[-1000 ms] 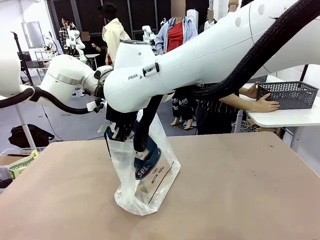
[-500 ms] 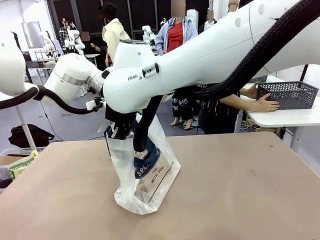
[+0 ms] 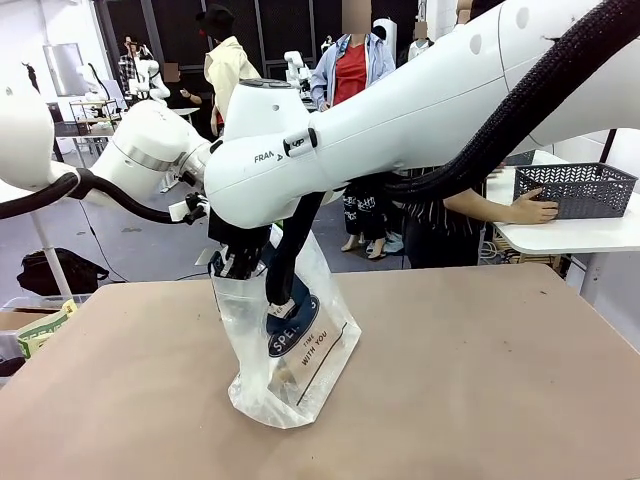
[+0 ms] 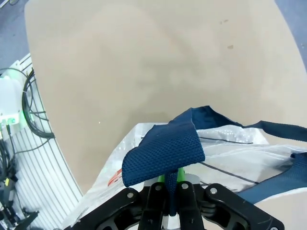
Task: Transfer purchased items from the store into the shopping bag.
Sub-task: Move the Reusable shopping bag to the right side of the table.
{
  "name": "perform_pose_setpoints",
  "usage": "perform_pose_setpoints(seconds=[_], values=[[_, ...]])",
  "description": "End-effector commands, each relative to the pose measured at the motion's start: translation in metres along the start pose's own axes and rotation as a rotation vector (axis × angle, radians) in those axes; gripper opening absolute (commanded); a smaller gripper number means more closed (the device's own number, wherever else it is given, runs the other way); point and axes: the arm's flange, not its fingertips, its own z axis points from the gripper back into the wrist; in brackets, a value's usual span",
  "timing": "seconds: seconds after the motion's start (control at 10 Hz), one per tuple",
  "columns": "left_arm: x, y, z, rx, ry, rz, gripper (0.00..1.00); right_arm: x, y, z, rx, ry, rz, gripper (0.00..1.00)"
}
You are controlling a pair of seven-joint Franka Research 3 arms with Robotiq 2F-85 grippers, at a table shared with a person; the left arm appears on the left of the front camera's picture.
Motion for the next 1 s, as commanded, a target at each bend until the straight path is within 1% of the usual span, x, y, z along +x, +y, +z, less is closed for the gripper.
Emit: perform_pose_setpoints(seconds=[0.0, 0.4, 0.5, 0.9], values=[[0.0023, -0.0025, -0.0018, 0.003, 0.022, -0.006, 0.79, -0.0062, 0.0100, -0.0050, -0.024, -0.007, -0.010, 0.00], [0.0033, -0.0023, -0.0025, 0.028, 0.034, 0.005, 0.02, -0.0084, 0.0102, -0.0040, -0.024, -0.017, -0.009, 0.00], [0.0037, -0.0024, -0.0028, 0.031, 0.039, 0.001, 0.00, -0.0087, 0.0103, -0.0037, -0.024, -0.019, -0.009, 0.00], [0.0029, -0.0033, -0.0031, 0.016, 0.047, -0.015, 0.00, -0.0079, 0.0114, -0.0032, -0.024, -0.015, -0.008, 0.00]])
